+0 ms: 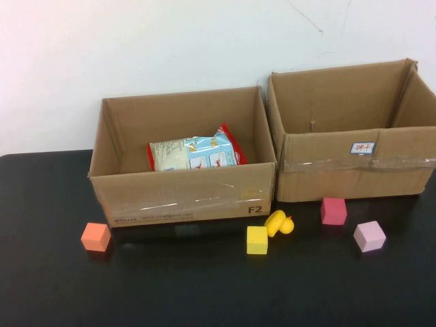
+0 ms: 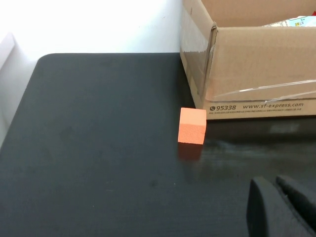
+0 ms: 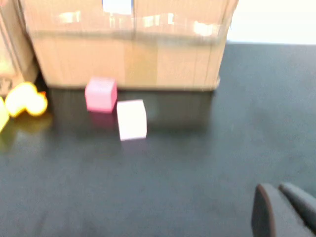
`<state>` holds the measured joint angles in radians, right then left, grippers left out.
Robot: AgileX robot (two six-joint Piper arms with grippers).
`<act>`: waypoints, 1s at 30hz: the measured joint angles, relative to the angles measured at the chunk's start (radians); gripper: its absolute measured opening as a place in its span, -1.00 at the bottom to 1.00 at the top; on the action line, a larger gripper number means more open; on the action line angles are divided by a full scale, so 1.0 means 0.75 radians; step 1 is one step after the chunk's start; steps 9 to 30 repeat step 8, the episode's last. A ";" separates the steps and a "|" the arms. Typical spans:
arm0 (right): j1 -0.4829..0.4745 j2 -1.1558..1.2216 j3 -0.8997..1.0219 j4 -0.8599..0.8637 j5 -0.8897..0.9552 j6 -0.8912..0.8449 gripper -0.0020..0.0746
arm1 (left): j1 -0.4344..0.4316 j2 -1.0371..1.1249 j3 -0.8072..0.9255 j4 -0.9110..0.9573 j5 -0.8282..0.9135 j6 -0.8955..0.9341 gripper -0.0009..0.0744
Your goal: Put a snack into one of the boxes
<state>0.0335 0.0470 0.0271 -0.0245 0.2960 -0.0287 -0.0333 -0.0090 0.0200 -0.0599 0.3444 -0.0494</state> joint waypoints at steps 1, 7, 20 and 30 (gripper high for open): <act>0.000 0.000 0.002 0.013 0.032 0.002 -0.95 | 0.000 0.000 0.000 0.000 0.000 0.000 -0.98; 0.000 -0.011 0.002 0.095 0.044 -0.003 -0.95 | 0.000 0.000 0.000 0.000 0.000 0.003 -0.98; 0.000 -0.020 0.002 0.117 0.047 -0.008 -0.95 | 0.000 0.000 0.000 0.000 0.000 0.003 -0.98; 0.000 -0.020 0.002 0.117 0.047 -0.008 -0.95 | 0.000 0.000 0.000 0.000 0.000 0.003 -0.98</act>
